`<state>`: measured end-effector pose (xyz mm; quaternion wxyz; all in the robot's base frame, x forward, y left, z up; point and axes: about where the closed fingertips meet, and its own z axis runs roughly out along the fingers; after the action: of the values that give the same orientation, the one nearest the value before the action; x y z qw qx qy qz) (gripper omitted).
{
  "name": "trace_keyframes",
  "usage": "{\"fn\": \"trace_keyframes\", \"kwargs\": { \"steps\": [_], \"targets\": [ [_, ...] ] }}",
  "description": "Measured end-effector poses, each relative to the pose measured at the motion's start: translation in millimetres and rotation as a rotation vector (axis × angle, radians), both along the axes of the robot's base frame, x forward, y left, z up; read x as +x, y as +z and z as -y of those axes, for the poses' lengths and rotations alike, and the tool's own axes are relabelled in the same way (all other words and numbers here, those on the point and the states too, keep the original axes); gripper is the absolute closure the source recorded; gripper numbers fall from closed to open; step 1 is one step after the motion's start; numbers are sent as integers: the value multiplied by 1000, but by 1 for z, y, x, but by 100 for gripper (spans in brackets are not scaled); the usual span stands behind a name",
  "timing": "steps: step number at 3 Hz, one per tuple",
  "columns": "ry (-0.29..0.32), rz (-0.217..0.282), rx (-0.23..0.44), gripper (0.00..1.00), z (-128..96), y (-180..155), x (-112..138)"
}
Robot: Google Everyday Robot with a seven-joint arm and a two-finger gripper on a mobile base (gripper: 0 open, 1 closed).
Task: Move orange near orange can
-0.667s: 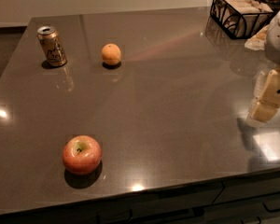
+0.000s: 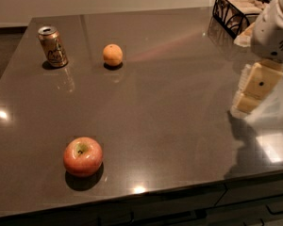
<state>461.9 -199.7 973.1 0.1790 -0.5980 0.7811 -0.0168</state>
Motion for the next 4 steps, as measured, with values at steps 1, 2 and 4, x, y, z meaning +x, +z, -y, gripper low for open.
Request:
{"fn": "trace_keyframes", "kwargs": {
  "steps": [1, 2, 4],
  "targets": [
    [0, 9, 65, 0, -34, -12, 39],
    [-18, 26, 102, 0, -71, -25, 75],
    [-91, 59, 191, 0, -128, -52, 136]
  ]
}}
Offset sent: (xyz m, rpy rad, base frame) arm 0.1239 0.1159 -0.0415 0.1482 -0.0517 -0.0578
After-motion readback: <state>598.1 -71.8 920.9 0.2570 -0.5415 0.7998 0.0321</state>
